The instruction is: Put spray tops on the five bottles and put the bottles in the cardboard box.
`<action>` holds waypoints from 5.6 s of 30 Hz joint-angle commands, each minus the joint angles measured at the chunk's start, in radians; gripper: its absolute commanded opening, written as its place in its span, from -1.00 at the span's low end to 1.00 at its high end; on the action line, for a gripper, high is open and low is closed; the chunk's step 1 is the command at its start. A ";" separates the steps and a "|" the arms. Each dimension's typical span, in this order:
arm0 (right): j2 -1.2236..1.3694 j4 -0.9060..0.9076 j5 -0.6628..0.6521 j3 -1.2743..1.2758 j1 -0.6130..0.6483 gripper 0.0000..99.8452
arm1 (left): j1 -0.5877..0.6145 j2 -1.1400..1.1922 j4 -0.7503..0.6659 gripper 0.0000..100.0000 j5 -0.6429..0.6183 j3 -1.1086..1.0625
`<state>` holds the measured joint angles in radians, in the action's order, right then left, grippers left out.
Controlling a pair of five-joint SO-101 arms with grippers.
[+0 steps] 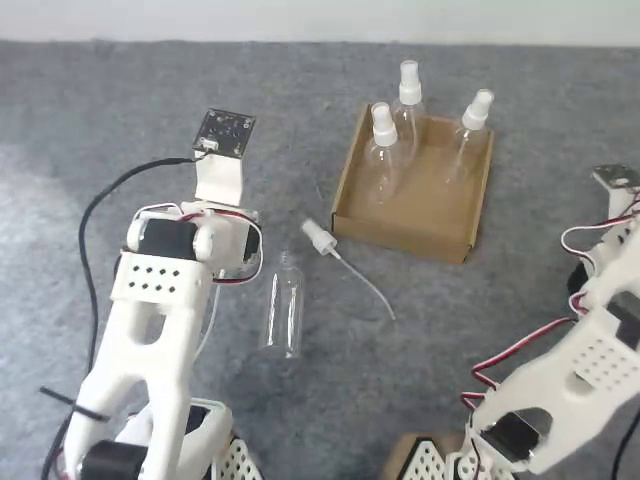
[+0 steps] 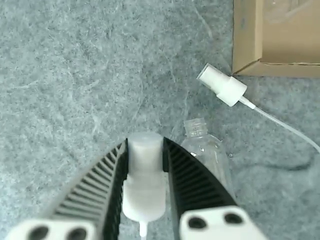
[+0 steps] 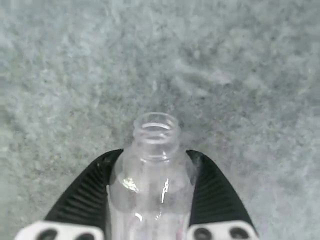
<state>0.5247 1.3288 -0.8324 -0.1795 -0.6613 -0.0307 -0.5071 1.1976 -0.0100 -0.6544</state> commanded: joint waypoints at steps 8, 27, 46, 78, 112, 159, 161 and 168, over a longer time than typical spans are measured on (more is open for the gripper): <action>-0.578 0.205 0.219 -0.035 0.266 -0.99 | 0.034 -0.049 0.031 -0.98 -0.084 0.179; -1.179 -0.237 0.543 0.690 1.319 -0.99 | 0.092 -0.365 0.071 -0.98 -0.215 0.492; -1.389 -0.860 0.709 1.189 1.587 -0.99 | 0.195 -0.529 -0.236 -0.98 -0.557 0.271; -1.550 -0.940 0.842 1.312 1.471 -0.99 | -0.107 -0.560 -0.118 -0.98 -0.319 -0.081; -1.550 -1.116 0.939 1.379 1.363 -0.99 | -0.195 -0.669 -0.203 -0.98 -0.304 -0.314; -1.465 -1.047 0.931 1.034 1.142 -0.99 | -0.249 -0.746 -0.196 -0.58 -0.092 -0.375; -1.397 -1.027 0.931 0.985 1.148 -0.99 | -0.284 -0.746 -0.189 -0.47 -0.103 -0.381; -1.187 -0.871 0.931 0.807 1.259 -0.99 | -0.287 -0.746 -0.207 -0.32 -0.117 -0.406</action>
<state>-0.7350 0.3698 0.0913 0.7748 0.5370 -0.3130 -1.2390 1.0180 -0.1174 -1.0656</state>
